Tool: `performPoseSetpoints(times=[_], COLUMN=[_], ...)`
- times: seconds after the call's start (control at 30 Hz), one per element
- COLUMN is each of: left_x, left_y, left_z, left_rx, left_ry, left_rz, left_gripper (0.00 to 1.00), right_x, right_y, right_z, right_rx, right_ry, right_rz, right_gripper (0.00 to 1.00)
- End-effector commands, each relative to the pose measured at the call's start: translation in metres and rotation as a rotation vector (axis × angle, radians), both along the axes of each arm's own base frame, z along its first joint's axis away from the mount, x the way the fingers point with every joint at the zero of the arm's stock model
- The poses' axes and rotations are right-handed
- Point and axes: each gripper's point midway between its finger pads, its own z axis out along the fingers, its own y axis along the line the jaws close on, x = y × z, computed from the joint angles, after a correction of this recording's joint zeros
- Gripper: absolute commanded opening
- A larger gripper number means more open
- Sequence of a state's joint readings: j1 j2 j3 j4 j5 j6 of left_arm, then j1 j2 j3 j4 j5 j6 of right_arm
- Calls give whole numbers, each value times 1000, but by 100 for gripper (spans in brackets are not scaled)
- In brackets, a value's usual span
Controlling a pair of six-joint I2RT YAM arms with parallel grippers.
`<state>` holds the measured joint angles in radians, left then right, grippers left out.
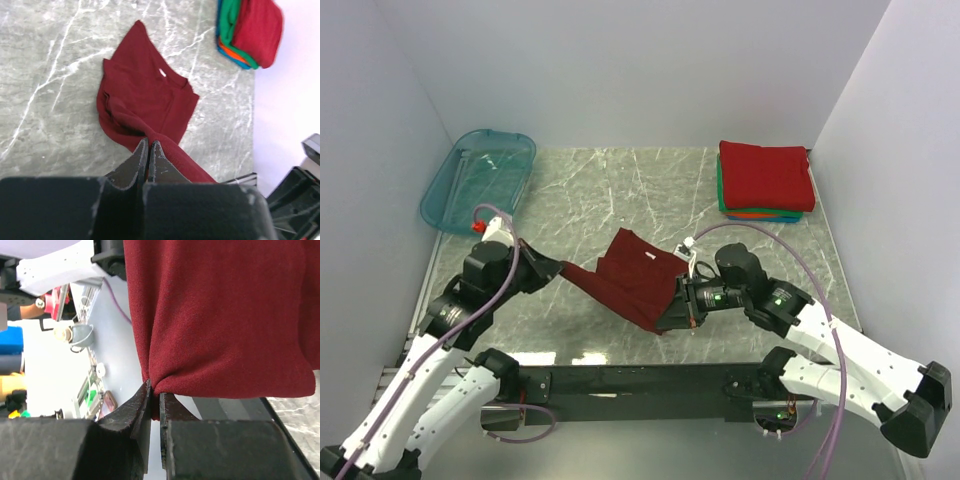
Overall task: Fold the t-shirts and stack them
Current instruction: Fold the tshirt
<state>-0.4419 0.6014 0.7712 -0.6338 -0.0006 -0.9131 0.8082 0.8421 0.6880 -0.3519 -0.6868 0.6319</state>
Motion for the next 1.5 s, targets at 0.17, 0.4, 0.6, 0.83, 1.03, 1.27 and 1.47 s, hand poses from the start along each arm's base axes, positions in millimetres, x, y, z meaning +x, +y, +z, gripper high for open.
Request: performPoseSetpoints(times=[0.17, 0.4, 0.6, 0.83, 1.03, 1.27, 1.47], left_x=[53, 85, 107, 101, 83, 77, 92], left_y=[4, -15, -29, -13, 0, 12, 7], left_z=[26, 21, 19, 12, -2, 0, 3], left_rx=[65, 80, 84, 106, 91, 92, 110], left_ry=[-116, -106, -91, -74, -45, -52, -54], left_rz=[91, 57, 23, 87, 135, 185, 180], left_gripper=[0, 0, 0, 0, 0, 0, 0], right_x=[12, 41, 51, 29, 5, 22, 58], right_y=[-16, -26, -26, -23, -1, 4, -13], right_z=[-10, -19, -24, -17, -12, -29, -46], right_rx=[18, 28, 58, 119, 212, 173, 119], right_ry=[82, 80, 119, 66, 68, 86, 71], right_rz=[-30, -100, -103, -13, 84, 19, -120], right_gripper=[0, 0, 0, 0, 0, 0, 0])
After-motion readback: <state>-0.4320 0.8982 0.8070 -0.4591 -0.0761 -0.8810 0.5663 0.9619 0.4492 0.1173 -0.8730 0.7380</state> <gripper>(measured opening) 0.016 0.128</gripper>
